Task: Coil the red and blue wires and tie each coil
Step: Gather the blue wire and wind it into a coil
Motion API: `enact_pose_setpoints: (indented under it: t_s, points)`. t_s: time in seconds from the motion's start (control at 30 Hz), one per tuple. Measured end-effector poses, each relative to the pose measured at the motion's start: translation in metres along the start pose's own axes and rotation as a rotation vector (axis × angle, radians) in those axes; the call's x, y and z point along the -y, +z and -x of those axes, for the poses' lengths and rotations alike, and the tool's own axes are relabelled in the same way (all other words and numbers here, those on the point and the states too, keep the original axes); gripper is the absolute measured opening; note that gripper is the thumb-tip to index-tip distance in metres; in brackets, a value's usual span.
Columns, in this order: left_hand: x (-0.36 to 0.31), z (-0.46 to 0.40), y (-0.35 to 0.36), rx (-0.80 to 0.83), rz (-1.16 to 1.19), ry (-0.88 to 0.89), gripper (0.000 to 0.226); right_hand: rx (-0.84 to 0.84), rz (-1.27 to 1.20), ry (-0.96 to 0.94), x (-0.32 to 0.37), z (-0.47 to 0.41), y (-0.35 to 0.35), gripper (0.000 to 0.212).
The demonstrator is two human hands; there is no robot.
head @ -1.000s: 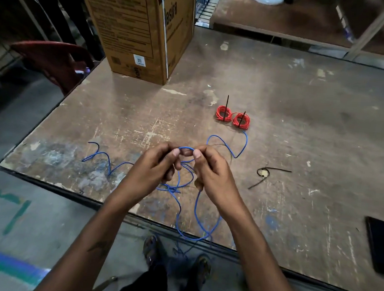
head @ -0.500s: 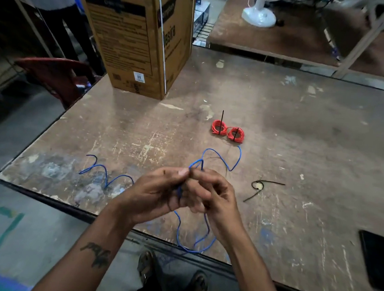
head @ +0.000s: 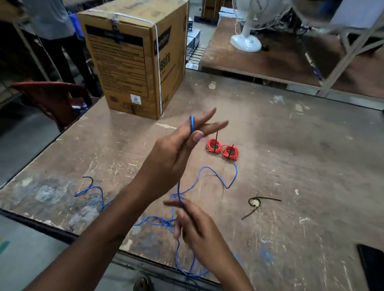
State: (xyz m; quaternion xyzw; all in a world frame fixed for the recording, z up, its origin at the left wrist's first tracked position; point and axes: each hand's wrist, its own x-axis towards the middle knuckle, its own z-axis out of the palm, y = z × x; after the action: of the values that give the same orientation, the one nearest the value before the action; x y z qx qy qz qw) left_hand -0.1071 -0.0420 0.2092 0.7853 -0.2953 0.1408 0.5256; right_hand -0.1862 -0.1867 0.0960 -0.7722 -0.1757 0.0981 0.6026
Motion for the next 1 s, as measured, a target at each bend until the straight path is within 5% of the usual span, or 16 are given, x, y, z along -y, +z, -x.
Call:
enact_pose_setpoints:
  t_s: [0.2, 0.47, 0.6, 0.8, 1.0]
  points:
    - [0.073, 0.003, -0.004, 0.190, -0.369, -0.045, 0.032, -0.114, 0.003, -0.091, 0.041, 0.021, -0.030, 0.033]
    - [0.065, 0.033, 0.028, 0.377, 0.406, -0.250, 0.046, -0.543, 0.011, -0.176, 0.063, -0.071, -0.092, 0.020]
    - [0.062, 0.035, 0.036, 0.376, 0.597, -0.259, 0.048, -0.550, -0.142, -0.091, 0.032, -0.106, -0.102, 0.002]
    - [0.045, 0.011, 0.030, 0.259, 0.787, -0.197, 0.052, -0.354, -0.144, 0.023, -0.024, -0.067, -0.038, 0.029]
    - [0.068, -0.007, 0.039, 0.112, 0.393, -0.154, 0.048, -0.224, -0.134, 0.101, -0.021, -0.010, 0.003, 0.028]
